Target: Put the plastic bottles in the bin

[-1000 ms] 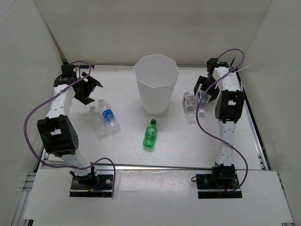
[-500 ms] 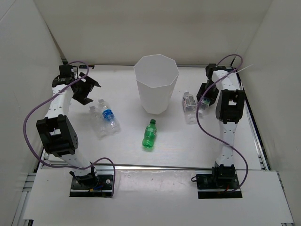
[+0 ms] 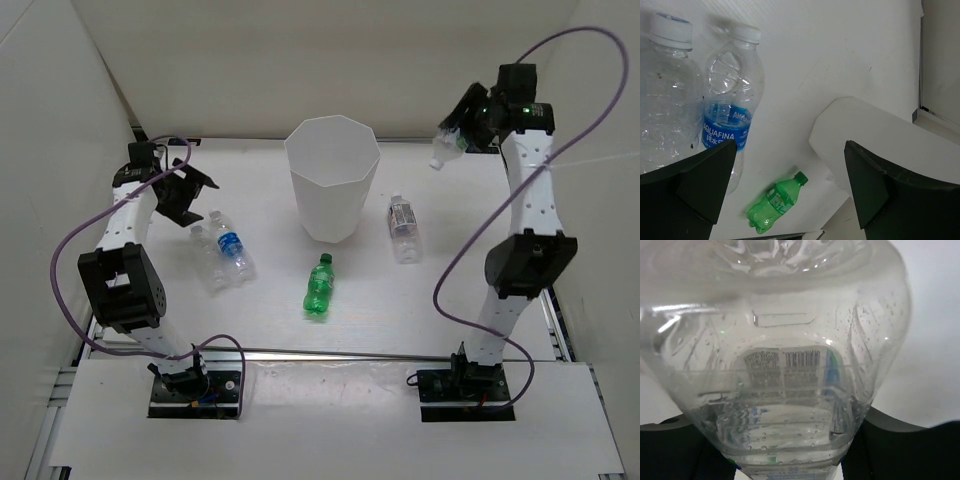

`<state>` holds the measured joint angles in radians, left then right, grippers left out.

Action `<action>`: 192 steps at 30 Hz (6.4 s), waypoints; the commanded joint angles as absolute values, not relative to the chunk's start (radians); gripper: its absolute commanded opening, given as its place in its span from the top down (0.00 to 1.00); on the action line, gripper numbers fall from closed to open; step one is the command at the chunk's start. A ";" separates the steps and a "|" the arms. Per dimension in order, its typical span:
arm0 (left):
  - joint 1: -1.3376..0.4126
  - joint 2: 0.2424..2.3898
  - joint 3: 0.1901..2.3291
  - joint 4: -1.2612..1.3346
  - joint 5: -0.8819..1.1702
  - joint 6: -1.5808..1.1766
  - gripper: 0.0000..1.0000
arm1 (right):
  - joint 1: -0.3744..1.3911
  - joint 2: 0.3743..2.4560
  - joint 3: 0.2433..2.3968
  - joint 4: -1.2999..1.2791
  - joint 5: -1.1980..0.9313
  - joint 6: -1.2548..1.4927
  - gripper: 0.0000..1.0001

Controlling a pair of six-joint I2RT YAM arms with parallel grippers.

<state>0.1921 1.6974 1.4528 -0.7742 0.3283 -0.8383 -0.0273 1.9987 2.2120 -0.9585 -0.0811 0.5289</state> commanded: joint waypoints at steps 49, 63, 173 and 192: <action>0.193 1.645 1.316 -1.023 0.017 -0.842 0.00 | 0.245 1.615 2.145 -0.689 -0.417 0.495 0.01; 0.193 1.589 1.086 -0.859 0.051 -0.776 0.00 | 0.206 1.566 2.111 -0.761 -0.488 0.506 0.01; -0.204 1.471 1.795 -1.003 -0.035 -0.647 0.00 | 0.146 1.931 1.984 -1.163 -0.107 0.414 0.02; -0.110 1.482 1.556 -1.081 -0.025 -0.626 0.00 | 0.210 2.266 1.973 -1.077 -0.100 0.383 0.01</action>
